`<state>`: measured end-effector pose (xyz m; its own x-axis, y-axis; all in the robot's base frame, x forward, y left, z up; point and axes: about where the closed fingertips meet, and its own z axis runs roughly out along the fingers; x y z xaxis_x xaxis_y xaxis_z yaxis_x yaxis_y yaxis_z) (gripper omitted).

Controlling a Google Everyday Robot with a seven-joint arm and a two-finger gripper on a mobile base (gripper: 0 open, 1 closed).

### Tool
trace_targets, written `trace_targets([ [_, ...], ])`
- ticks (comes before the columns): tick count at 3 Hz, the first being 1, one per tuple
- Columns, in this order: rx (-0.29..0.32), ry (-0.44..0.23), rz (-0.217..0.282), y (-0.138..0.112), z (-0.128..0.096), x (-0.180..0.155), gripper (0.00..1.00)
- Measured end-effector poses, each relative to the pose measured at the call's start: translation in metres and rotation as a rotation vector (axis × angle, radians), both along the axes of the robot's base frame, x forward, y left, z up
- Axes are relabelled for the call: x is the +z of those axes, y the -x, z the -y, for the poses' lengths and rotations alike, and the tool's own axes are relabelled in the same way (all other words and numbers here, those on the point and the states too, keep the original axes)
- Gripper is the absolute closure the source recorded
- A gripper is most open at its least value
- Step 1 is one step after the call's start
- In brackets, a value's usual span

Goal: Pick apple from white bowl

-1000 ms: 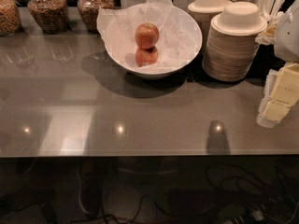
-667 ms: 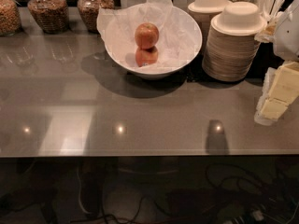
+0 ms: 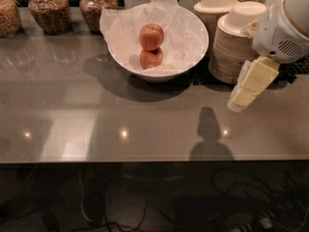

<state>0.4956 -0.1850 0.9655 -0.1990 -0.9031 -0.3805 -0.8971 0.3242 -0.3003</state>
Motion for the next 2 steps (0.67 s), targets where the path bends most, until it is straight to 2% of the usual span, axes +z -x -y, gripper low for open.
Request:
trace_targets([
  [2, -0.001, -0.157, 0.063, -0.071, -0.057, -0.009, 0.00],
])
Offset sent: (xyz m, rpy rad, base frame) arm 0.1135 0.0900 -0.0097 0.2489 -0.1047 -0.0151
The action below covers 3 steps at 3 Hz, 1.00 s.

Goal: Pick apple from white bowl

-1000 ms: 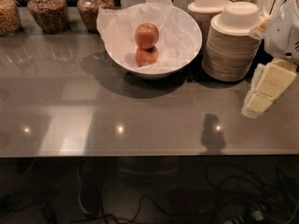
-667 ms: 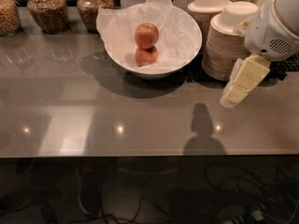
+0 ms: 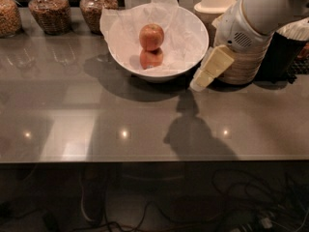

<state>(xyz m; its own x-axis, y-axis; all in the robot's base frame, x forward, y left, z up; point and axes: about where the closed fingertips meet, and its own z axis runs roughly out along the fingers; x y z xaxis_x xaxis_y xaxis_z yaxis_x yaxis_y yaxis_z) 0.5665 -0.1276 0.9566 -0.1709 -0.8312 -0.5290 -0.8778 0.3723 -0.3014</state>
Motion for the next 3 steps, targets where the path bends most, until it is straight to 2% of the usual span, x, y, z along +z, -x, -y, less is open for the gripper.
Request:
trace_targets([
  [2, -0.057, -0.171, 0.070, -0.064, -0.051, 0.007, 0.00],
  [3, -0.065, -0.181, 0.075, -0.064, -0.051, 0.005, 0.00],
])
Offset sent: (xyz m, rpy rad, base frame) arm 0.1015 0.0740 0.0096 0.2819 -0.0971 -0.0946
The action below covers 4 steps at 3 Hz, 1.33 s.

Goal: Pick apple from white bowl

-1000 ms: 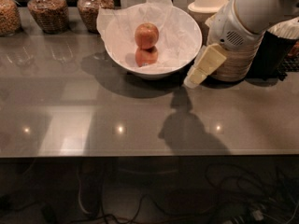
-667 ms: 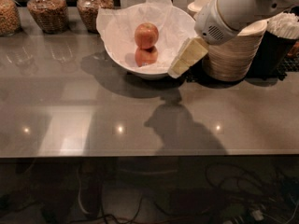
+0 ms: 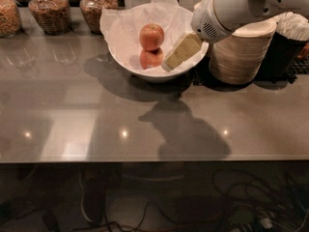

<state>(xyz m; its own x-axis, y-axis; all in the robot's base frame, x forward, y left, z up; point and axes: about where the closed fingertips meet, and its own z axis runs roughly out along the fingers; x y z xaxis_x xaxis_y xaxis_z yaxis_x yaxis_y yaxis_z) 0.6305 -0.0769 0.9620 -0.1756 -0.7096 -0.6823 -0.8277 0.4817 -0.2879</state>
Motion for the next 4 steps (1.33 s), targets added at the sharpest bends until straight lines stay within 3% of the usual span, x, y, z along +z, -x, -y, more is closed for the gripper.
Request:
trace_targets([
  [3, 0.031, -0.152, 0.151, -0.046, -0.040, -0.002, 0.00],
  [4, 0.038, -0.178, 0.170, -0.058, -0.050, -0.005, 0.01],
])
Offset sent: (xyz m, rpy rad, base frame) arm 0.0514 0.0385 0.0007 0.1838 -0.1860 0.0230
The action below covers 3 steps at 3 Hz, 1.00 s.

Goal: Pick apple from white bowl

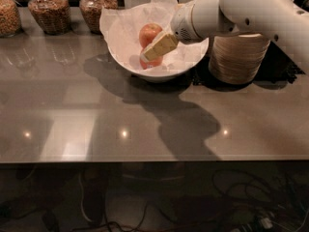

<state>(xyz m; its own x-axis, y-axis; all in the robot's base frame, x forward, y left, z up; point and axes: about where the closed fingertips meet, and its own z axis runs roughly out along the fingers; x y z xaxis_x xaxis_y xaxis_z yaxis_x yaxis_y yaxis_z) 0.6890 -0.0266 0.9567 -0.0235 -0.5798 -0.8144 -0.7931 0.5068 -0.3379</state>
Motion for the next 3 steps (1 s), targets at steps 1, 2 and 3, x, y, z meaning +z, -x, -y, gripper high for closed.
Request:
trace_targets([
  [1, 0.004, -0.020, 0.009, -0.012, -0.008, -0.006, 0.03],
  [2, 0.012, -0.046, 0.008, -0.036, -0.024, -0.022, 0.03],
  [3, 0.015, -0.045, 0.004, -0.043, -0.030, -0.029, 0.04],
])
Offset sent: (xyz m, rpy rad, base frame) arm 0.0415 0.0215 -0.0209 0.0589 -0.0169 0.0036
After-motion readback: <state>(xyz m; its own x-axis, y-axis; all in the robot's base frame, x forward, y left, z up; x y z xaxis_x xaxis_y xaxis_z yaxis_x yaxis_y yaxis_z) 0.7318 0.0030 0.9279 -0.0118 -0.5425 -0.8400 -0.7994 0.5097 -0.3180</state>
